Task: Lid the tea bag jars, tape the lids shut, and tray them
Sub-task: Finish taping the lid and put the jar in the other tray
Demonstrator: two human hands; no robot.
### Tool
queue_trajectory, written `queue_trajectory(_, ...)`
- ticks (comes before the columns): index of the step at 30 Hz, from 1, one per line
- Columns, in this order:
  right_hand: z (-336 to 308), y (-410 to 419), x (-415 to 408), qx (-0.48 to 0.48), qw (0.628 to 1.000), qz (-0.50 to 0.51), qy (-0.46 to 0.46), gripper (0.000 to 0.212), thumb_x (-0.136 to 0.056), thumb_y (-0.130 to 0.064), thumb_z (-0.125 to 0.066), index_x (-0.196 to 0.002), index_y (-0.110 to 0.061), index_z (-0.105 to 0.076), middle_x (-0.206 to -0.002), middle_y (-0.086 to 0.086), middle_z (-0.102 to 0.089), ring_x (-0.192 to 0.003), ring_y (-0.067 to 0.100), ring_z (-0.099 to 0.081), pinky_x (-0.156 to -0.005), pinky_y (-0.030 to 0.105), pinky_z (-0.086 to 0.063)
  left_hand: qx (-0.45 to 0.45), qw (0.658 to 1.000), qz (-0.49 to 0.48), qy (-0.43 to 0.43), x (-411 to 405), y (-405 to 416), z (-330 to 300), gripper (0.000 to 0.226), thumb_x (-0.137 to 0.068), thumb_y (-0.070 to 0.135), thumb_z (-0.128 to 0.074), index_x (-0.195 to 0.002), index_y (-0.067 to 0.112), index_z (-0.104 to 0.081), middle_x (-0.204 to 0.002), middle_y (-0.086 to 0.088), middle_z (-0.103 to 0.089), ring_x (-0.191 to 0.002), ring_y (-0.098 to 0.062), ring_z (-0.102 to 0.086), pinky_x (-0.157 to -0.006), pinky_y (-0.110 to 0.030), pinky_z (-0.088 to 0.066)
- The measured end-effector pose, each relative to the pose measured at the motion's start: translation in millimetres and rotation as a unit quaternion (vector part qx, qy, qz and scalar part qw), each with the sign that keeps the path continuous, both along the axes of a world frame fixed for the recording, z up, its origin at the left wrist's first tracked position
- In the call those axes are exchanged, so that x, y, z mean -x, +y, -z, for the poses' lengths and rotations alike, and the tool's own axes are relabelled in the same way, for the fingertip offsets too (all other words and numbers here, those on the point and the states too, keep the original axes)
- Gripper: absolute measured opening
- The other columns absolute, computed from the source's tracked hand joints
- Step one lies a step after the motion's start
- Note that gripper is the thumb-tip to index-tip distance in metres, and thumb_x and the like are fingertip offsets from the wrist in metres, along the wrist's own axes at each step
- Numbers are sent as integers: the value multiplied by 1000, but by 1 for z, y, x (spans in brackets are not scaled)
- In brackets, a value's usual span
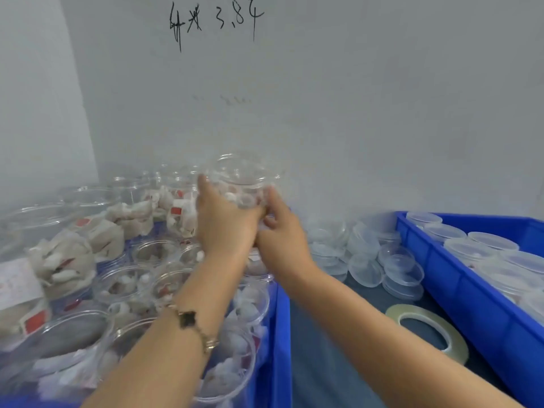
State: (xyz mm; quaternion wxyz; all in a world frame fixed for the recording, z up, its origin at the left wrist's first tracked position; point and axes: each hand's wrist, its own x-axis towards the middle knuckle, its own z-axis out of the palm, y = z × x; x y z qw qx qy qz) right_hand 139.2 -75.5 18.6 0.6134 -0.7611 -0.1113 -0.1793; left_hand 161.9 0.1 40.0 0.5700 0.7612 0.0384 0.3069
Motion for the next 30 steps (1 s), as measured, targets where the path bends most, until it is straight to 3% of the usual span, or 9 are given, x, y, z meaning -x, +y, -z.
queue_trajectory(2, 6, -28, 21, -17, 997, 70, -31, 76, -80, 4, -49, -141, -37, -33, -83, -22, -62, -74, -15, -59, -56, 6, -46, 37, 998, 57, 8, 10, -38, 0, 100, -60, 34, -84, -142, 16, -29, -135, -8, -49, -121, -26, -51, -98, -38, -45)
queue_trajectory(4, 15, -55, 43, -57, 989, 129, -34, 71, -85, -3, -55, -127, -56, -37, -75, -28, -64, -72, -22, -56, -54, 1, -41, 80, 991, 102, 27, 26, -75, 9, 85, -59, 28, -83, -132, 17, -42, -123, -7, -57, -110, -25, -58, -91, -40, -49)
queue_trajectory(6, 32, -80, 59, -115, 982, 147, -15, 65, -86, -3, -56, -114, -61, -46, -89, -21, -70, -84, -6, -65, -70, 11, -51, 96, 986, 127, 57, 41, -108, 27, 80, -59, 24, -85, -129, 21, -46, -118, -3, -59, -106, -23, -60, -89, -40, -50)
queue_trajectory(9, 69, -111, 78, -151, 971, 173, 60, 56, -89, -4, -56, -133, -38, -45, -99, -8, -70, -91, 5, -66, -78, 21, -53, 94, 982, 115, 117, 61, -143, 64, 73, -59, 21, -87, -122, 23, -50, -116, -2, -57, -103, -24, -60, -85, -39, -51)
queue_trajectory(13, 105, -142, 86, -45, 973, 188, 125, 48, -86, -4, -57, -122, -34, -47, -81, -18, -64, -71, -13, -60, -58, 5, -45, 77, 972, 100, 200, 65, -162, 112, 81, -61, 24, -86, -130, 23, -43, -125, -3, -52, -108, -27, -57, -86, -42, -50)
queue_trajectory(18, 126, -184, 54, 165, 938, 235, 192, 47, -86, -5, -48, -131, -14, -46, -141, 1, -37, -124, 13, -42, -97, 22, -32, 40, 976, 64, 202, 53, -166, 151, 85, -57, 27, -86, -130, 23, -43, -120, -7, -51, -106, -31, -55, -86, -43, -47)
queue_trajectory(23, 136, -208, -7, 304, 902, 246, 181, 39, -90, -13, -47, -128, -9, -52, -143, 4, -35, -127, 21, -41, -99, 31, -35, 39, 989, 67, 129, 39, -170, 174, 95, -46, 38, -89, -123, 15, -38, -119, -5, -49, -111, -27, -50, -83, -37, -45)
queue_trajectory(27, 151, -208, -54, 372, 891, 207, 161, 34, -93, -23, -46, -123, -13, -59, -144, 6, -37, -133, 21, -31, -106, 33, -31, 83, 987, 73, 120, 29, -170, 186, 87, -45, 36, -90, -108, 20, -33, -98, 2, -53, -90, -24, -60, -68, -30, -42)
queue_trajectory(30, 158, -214, -78, 501, 832, 169, 169, 39, -95, -29, -41, -130, -14, -53, -151, 9, -23, -139, 28, -17, -113, 38, -20, 78, 988, 78, 105, 26, -168, 187, 86, -44, 40, -89, -104, 25, -30, -98, 2, -53, -84, -21, -57, -66, -30, -41)
